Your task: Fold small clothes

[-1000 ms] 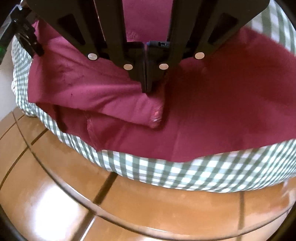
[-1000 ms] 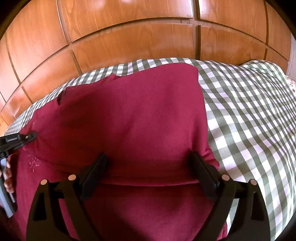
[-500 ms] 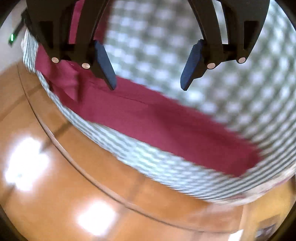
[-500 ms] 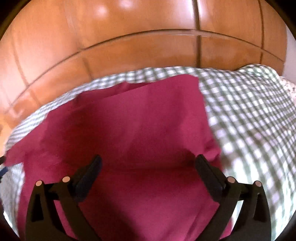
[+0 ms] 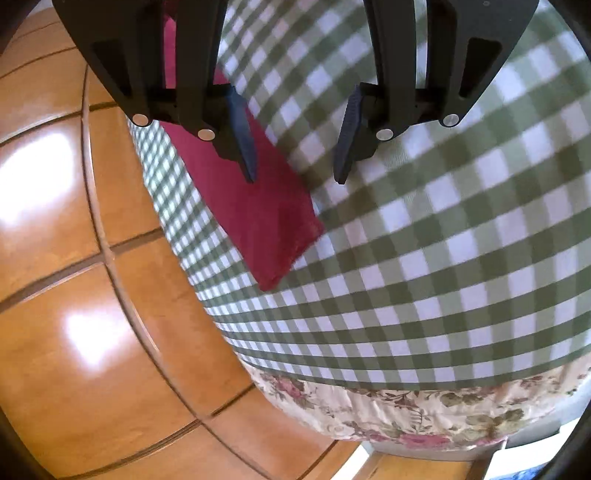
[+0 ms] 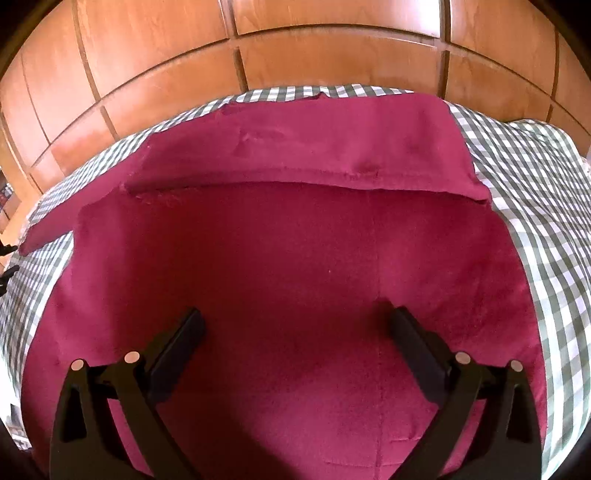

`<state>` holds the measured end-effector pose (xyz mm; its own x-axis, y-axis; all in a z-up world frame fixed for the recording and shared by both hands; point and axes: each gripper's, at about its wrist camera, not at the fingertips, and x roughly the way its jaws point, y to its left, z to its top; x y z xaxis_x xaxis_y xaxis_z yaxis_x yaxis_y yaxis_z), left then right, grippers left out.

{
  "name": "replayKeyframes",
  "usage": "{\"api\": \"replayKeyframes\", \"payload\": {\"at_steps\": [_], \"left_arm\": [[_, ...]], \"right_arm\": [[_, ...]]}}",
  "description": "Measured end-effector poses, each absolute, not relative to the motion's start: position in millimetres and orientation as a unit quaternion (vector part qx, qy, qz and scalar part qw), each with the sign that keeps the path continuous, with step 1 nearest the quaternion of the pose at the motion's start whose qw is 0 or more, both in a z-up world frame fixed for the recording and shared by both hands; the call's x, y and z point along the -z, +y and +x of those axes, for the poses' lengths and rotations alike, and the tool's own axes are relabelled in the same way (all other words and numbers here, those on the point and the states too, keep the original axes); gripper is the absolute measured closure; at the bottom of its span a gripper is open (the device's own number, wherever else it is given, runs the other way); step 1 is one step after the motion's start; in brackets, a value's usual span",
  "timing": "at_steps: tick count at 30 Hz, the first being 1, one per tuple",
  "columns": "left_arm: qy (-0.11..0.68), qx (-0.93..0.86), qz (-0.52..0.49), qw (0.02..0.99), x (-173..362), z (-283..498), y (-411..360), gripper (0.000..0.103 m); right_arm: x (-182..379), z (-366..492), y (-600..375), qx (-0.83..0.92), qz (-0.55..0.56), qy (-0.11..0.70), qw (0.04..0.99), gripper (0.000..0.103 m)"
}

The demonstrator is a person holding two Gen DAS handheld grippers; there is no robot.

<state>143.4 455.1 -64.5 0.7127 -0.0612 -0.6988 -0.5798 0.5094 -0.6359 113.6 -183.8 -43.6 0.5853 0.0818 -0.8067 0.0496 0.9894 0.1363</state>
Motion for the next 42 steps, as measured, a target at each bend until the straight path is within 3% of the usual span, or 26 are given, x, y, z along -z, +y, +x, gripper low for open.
{"api": "replayKeyframes", "payload": {"at_steps": [1,3,5,12,18,26,29,32,37,42], "left_arm": [[0.342,-0.163,-0.469,0.798,66.2,149.1,455.8,0.062],[0.350,-0.163,-0.461,0.799,69.1,157.6,455.0,0.087],[0.354,-0.166,-0.449,0.804,68.5,164.6,451.2,0.098],[0.309,-0.071,-0.393,0.863,12.2,160.6,390.5,0.098],[0.299,0.058,-0.317,0.898,-34.0,160.1,275.5,0.098],[0.373,0.184,-0.221,0.882,-12.2,173.4,114.7,0.098],[0.415,0.195,-0.193,0.867,7.3,174.2,78.4,0.094],[0.416,0.196,-0.175,0.871,12.5,164.4,71.3,0.060],[0.402,0.153,-0.156,0.889,15.6,138.9,99.5,0.058],[0.410,0.110,-0.148,0.893,24.6,122.9,125.9,0.058]], "right_arm": [[43.6,114.1,-184.1,-0.008,0.072,0.455,0.887,0.002],[43.7,112.6,-183.3,-0.008,0.070,0.456,0.887,0.002],[43.8,113.6,-182.6,-0.006,0.069,0.456,0.887,0.002],[44.2,110.5,-181.8,-0.006,0.070,0.453,0.889,0.002],[43.4,109.1,-183.4,-0.009,0.077,0.450,0.890,0.002],[41.5,107.3,-187.2,-0.018,0.093,0.445,0.890,0.002],[39.0,108.4,-189.2,-0.022,0.099,0.450,0.887,0.002],[28.0,111.6,-192.8,-0.041,0.131,0.450,0.882,0.007],[9.1,138.3,-178.6,-0.128,0.231,0.442,0.857,0.029],[9.7,187.6,-118.4,-0.196,0.256,0.463,0.826,0.034]]}}
